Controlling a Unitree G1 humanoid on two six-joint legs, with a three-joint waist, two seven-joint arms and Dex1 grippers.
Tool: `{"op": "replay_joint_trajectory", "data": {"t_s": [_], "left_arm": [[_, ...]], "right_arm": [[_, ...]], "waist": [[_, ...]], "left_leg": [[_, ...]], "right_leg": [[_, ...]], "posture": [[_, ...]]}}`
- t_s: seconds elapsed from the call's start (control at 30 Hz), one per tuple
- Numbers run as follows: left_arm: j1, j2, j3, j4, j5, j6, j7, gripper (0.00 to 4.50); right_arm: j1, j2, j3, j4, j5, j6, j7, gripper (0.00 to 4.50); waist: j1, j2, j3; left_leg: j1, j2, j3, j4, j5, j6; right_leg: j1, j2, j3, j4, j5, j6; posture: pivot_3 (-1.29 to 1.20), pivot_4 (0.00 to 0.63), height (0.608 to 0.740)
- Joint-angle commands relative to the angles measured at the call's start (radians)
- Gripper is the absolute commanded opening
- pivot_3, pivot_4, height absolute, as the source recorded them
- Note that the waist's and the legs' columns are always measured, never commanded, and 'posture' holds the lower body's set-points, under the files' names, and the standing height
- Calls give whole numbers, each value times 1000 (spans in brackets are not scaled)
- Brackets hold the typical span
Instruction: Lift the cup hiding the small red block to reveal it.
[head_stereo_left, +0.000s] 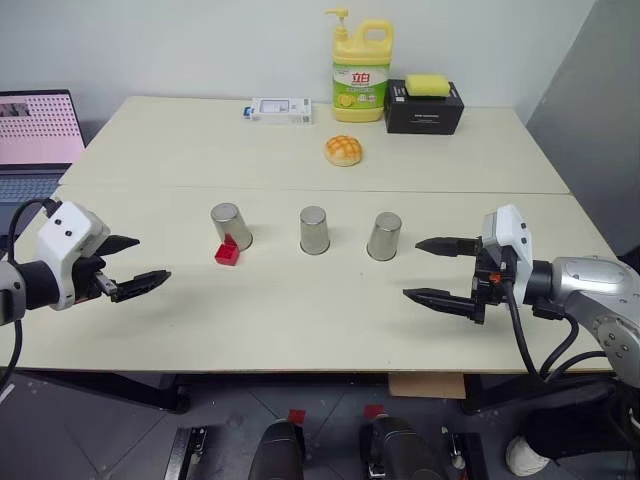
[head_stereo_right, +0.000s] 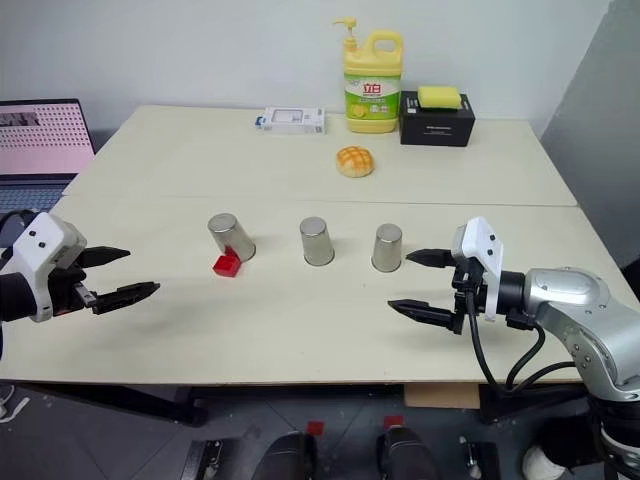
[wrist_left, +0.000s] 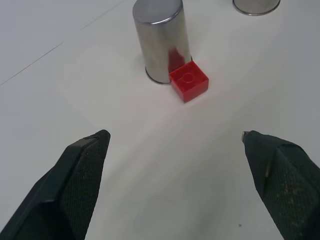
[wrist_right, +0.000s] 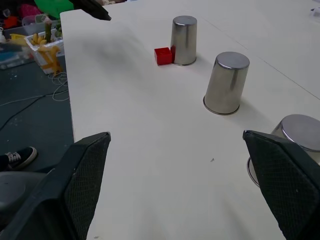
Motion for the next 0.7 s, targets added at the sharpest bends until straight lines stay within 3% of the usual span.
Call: {"op": "replay_joint_trajectory", "data": {"t_s": [0.03, 0.7], "left_arm": [[-8, 8, 40, -31, -19, -1, -4, 4494], [64, 16, 47, -107, -43, 48, -20, 4494]], "right_arm": [[-7, -4, -22, -23, -3, -23, 1, 4500], [21, -20, -21, -32, -5, -32, 11, 4500]], "waist": [[0, 0, 0], [0, 0, 0]], "left_leg": [[0, 0, 0, 0, 0, 0], [0, 0, 0, 0, 0, 0]], "right_leg": [[0, 0, 0, 0, 0, 0], [0, 0, 0, 0, 0, 0]], "posture": [[0, 150, 740], [0, 150, 740]]}}
